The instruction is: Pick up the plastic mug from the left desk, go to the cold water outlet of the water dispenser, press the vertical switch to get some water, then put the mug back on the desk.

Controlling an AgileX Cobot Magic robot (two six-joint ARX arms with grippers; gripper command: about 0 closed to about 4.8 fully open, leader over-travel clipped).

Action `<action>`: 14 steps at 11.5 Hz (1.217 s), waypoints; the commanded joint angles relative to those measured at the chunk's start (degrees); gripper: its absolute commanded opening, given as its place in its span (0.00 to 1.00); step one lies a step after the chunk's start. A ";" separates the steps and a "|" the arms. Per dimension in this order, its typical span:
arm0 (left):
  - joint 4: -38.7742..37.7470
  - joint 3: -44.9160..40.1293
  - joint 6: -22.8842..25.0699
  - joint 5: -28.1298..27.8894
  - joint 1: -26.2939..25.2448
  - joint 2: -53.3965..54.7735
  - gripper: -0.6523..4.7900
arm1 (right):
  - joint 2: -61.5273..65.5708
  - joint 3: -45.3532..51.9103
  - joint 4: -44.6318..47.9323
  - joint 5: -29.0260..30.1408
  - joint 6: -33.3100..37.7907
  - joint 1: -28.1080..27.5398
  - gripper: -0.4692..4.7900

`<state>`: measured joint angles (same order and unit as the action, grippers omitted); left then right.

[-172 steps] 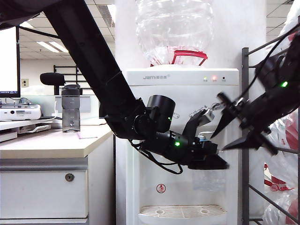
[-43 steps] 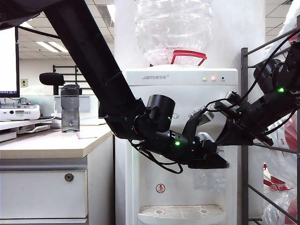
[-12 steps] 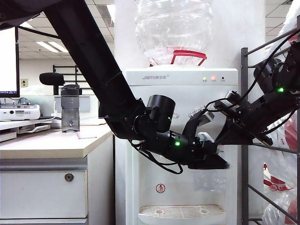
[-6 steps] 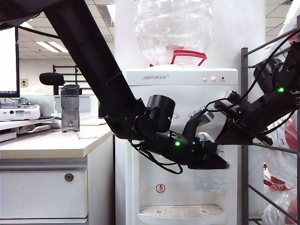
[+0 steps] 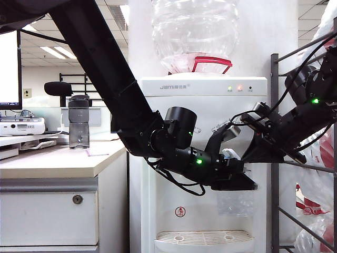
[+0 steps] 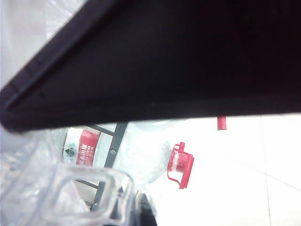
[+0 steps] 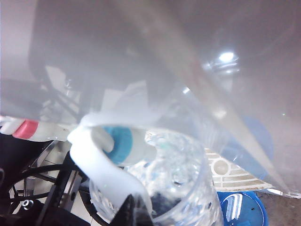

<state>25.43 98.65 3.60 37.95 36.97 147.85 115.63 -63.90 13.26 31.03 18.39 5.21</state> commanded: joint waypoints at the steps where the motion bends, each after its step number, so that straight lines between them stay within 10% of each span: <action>1: 2.12 0.24 0.48 0.59 0.07 -0.74 0.11 | -1.62 0.07 -0.13 1.05 0.04 0.07 0.08; 14: 1.97 0.13 -0.33 2.21 0.07 -0.79 0.11 | -16.57 0.07 -10.84 1.03 -0.17 -2.71 0.08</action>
<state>24.67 98.63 3.42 38.63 36.97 147.85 99.96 -63.77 2.07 31.70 18.39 2.92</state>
